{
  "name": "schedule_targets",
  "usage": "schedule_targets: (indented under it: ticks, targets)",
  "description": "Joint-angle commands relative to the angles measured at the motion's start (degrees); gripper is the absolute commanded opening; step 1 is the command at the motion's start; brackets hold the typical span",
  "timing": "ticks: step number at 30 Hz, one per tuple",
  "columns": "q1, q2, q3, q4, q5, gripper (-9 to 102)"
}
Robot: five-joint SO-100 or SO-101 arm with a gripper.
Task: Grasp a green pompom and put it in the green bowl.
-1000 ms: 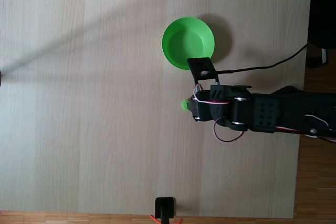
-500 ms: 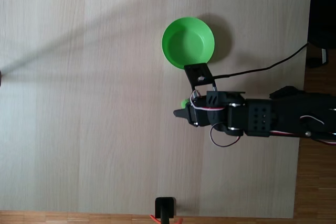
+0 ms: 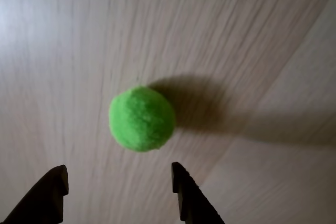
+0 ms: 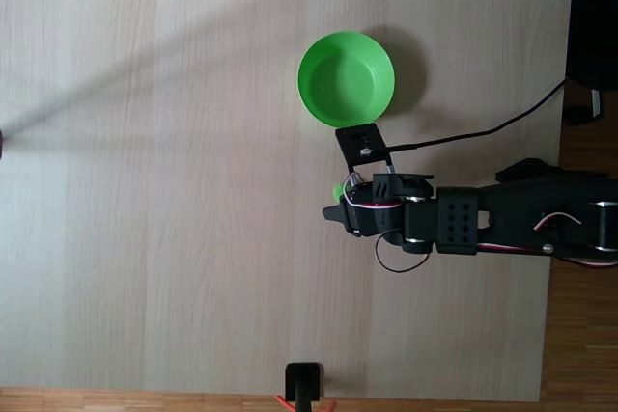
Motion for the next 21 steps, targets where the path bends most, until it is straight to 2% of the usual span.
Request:
schedule_targets:
  ticks: [1,21]
  targets:
    - [0.53,0.26,-2.46,0.09,0.35,24]
    - [3.78,-1.41,2.55,-0.70,0.35,24]
